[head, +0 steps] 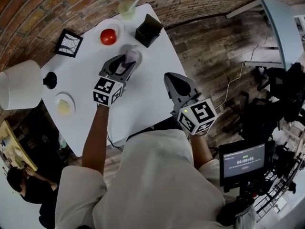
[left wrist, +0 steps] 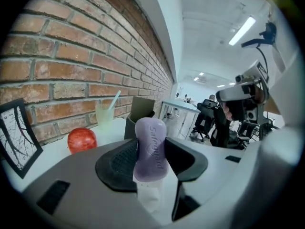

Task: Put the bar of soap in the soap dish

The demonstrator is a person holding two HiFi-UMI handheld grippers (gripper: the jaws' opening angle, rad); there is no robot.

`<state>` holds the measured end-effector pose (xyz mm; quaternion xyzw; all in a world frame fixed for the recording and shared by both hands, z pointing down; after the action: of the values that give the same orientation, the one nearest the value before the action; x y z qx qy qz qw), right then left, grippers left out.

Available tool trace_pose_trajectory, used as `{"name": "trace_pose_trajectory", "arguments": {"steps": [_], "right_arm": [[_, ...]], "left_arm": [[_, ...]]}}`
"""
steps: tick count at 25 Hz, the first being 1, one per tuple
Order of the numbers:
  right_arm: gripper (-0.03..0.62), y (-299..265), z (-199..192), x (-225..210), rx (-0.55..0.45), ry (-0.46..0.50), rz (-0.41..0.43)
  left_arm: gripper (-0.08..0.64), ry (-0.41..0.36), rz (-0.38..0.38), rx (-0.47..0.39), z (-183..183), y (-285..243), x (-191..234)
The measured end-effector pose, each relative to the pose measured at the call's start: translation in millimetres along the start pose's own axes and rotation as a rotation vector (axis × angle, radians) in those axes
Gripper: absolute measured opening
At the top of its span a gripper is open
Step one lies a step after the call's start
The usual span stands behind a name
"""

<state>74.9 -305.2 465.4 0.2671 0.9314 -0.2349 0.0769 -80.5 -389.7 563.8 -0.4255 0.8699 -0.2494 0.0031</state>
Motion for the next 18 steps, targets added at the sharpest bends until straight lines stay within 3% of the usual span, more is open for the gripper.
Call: {"name": "trace_pose_trajectory", "arguments": {"steps": [18], "right_arm": [[0.005,2.1,-18.5,-7.4,0.038,-0.054,-0.017]], "left_arm": [[0.184,-0.037,-0.014,0.213,-29.6,-25.1,6.6]]}}
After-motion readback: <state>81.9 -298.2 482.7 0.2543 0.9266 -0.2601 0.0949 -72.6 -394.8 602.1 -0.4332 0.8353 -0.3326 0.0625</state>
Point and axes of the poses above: the fingertips, and each gripper's own axes: y backward along the fingers, x to its left, z out of its top, the point moved 4 cm from there along y, backward along the fingers, and after that the axes turned 1 degree about y, right-handed, at the moved point
